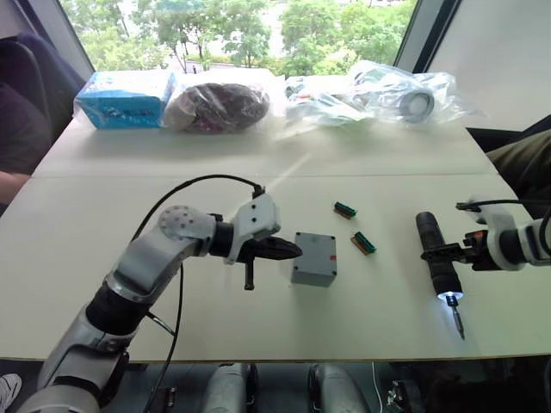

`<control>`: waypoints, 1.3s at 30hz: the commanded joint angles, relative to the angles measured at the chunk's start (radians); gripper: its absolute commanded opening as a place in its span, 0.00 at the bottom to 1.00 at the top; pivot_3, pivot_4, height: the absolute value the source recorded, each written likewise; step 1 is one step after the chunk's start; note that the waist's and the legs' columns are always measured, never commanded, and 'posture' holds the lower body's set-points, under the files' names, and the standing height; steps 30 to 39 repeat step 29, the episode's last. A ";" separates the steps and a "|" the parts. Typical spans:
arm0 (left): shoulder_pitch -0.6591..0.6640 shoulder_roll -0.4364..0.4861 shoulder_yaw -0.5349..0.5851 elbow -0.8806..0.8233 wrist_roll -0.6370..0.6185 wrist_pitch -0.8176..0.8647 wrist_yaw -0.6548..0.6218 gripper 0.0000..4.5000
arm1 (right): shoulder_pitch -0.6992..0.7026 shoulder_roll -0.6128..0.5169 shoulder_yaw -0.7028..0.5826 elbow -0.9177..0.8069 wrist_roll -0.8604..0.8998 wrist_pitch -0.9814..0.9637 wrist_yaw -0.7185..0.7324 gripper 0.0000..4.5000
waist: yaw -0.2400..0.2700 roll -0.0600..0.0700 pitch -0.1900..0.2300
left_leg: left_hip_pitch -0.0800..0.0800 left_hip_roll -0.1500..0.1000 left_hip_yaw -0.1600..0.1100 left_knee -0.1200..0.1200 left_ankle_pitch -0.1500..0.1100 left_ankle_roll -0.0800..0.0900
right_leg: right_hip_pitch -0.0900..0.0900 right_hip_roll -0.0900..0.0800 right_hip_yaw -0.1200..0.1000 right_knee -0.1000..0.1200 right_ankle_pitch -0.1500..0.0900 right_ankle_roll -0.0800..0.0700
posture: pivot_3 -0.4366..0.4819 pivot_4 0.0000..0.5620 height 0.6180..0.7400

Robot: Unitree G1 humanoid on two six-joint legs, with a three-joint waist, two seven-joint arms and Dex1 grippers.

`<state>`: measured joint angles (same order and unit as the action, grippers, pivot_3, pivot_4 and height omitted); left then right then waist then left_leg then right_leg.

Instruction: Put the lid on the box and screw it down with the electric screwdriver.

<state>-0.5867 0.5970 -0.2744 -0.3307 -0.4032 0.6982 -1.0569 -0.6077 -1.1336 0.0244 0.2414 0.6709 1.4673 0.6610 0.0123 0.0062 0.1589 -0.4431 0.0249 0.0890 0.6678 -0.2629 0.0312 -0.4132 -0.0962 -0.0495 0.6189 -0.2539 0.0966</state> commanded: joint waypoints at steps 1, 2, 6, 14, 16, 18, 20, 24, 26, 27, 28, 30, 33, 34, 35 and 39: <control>0.024 0.042 0.119 -0.020 -0.081 0.059 0.000 0.00 | -0.024 -0.065 -0.036 -0.054 -0.027 -0.079 0.068 0.99 | -0.001 0.000 0.000 | 0.000 0.000 0.000 0.000 0.000 0.000 | 0.000 0.000 0.000 0.000 0.000 0.000 | 0.48 0.27 1.00; 0.031 0.053 0.140 -0.022 -0.099 0.074 -0.001 0.00 | -0.018 -0.082 -0.038 -0.074 -0.033 -0.105 0.089 0.99 | -0.001 0.001 0.000 | 0.000 0.000 0.000 0.000 0.000 0.000 | 0.000 0.000 0.000 0.001 0.000 0.000 | 0.48 0.27 1.00; 0.117 0.178 0.258 -0.058 -0.181 0.160 -0.033 0.00 | 0.117 -0.150 -0.221 -0.299 0.033 -0.297 0.283 0.99 | -0.002 0.000 0.001 | 0.000 0.001 0.000 0.000 0.001 -0.002 | -0.001 0.000 0.000 0.002 -0.001 0.002 | 0.48 0.27 1.00; 0.408 0.365 0.369 -0.212 -0.279 0.241 -0.067 0.00 | 0.725 0.028 -0.550 -0.833 0.139 -0.391 0.442 0.99 | 0.003 -0.006 0.001 | 0.002 0.003 -0.006 0.000 0.003 -0.005 | 0.005 0.002 -0.004 0.002 -0.002 0.003 | 0.48 0.27 1.00; 0.468 0.361 0.388 -0.254 -0.322 0.269 -0.046 0.00 | 0.815 0.056 -0.541 -0.888 0.125 -0.419 0.442 0.99 | 0.002 -0.005 0.002 | 0.003 0.002 -0.006 0.000 0.002 -0.005 | 0.005 0.001 -0.004 0.002 -0.002 0.003 | 0.48 0.27 1.00; 0.523 0.365 0.393 -0.279 -0.334 0.269 -0.037 0.00 | 0.871 0.070 -0.516 -0.925 0.106 -0.447 0.437 0.99 | 0.000 -0.006 0.002 | 0.004 0.002 -0.005 0.000 0.002 -0.005 | 0.006 0.000 -0.004 0.002 -0.002 0.003 | 0.48 0.27 1.00; 0.587 0.364 0.395 -0.306 -0.339 0.264 -0.022 0.00 | 0.919 0.078 -0.484 -0.947 0.081 -0.482 0.426 0.99 | 0.000 -0.007 0.002 | 0.006 0.002 -0.005 0.001 0.003 -0.006 | 0.008 -0.001 -0.004 0.001 -0.003 -0.002 | 0.48 0.27 1.00; 0.667 0.351 0.397 -0.324 -0.337 0.243 0.014 0.00 | 0.964 0.094 -0.425 -0.965 0.056 -0.531 0.410 0.99 | 0.001 -0.007 0.002 | 0.010 0.002 -0.005 0.000 0.003 -0.006 | 0.008 -0.001 -0.004 0.000 -0.004 -0.003 | 0.48 0.27 1.00; 0.668 0.336 0.403 -0.323 -0.350 0.246 0.039 0.00 | 0.957 0.098 -0.411 -0.965 0.066 -0.535 0.406 0.99 | 0.002 -0.007 0.002 | 0.010 0.002 -0.005 0.000 0.003 -0.006 | 0.007 -0.003 -0.003 0.000 -0.004 -0.003 | 0.48 0.27 1.00; 0.666 0.328 0.409 -0.321 -0.364 0.251 0.049 0.00 | 0.952 0.099 -0.404 -0.966 0.072 -0.535 0.403 0.99 | 0.002 -0.007 0.002 | 0.010 0.002 -0.005 0.000 0.003 -0.006 | 0.007 -0.003 -0.003 0.000 -0.004 -0.004 | 0.48 0.27 1.00; 0.665 0.317 0.412 -0.321 -0.373 0.253 0.063 0.00 | 0.947 0.101 -0.397 -0.965 0.078 -0.535 0.399 0.99 | 0.001 -0.007 0.002 | 0.010 0.002 -0.005 0.000 0.003 -0.006 | 0.007 -0.003 -0.003 -0.001 -0.004 -0.004 | 0.48 0.27 1.00; 0.668 0.311 0.410 -0.323 -0.374 0.255 0.076 0.00 | 0.942 0.103 -0.392 -0.963 0.082 -0.536 0.396 0.99 | 0.001 -0.007 0.002 | 0.010 0.002 -0.005 0.000 0.003 -0.006 | 0.007 -0.004 -0.003 -0.001 -0.004 -0.004 | 0.48 0.27 1.00; 0.668 0.311 0.410 -0.323 -0.374 0.255 0.076 0.00 | 0.942 0.103 -0.392 -0.963 0.082 -0.536 0.396 0.99 | 0.001 -0.007 0.002 | 0.010 0.002 -0.005 0.000 0.003 -0.006 | 0.007 -0.004 -0.003 -0.001 -0.004 -0.004 | 0.48 0.27 1.00; 0.668 0.311 0.410 -0.323 -0.374 0.255 0.076 0.00 | 0.942 0.103 -0.392 -0.963 0.082 -0.536 0.396 0.99 | 0.001 -0.007 0.002 | 0.010 0.002 -0.005 0.000 0.003 -0.006 | 0.007 -0.004 -0.003 -0.001 -0.004 -0.004 | 0.48 0.27 1.00; 0.668 0.311 0.410 -0.323 -0.374 0.255 0.076 0.00 | 0.942 0.103 -0.392 -0.963 0.082 -0.536 0.396 0.99 | 0.001 -0.007 0.002 | 0.010 0.002 -0.005 0.000 0.003 -0.006 | 0.007 -0.004 -0.003 -0.001 -0.004 -0.004 | 0.48 0.27 1.00; 0.668 0.311 0.410 -0.323 -0.374 0.255 0.076 0.00 | 0.942 0.103 -0.392 -0.963 0.082 -0.536 0.396 0.99 | 0.001 -0.007 0.002 | 0.010 0.002 -0.005 0.000 0.003 -0.006 | 0.007 -0.004 -0.003 -0.001 -0.004 -0.004 | 0.48 0.27 1.00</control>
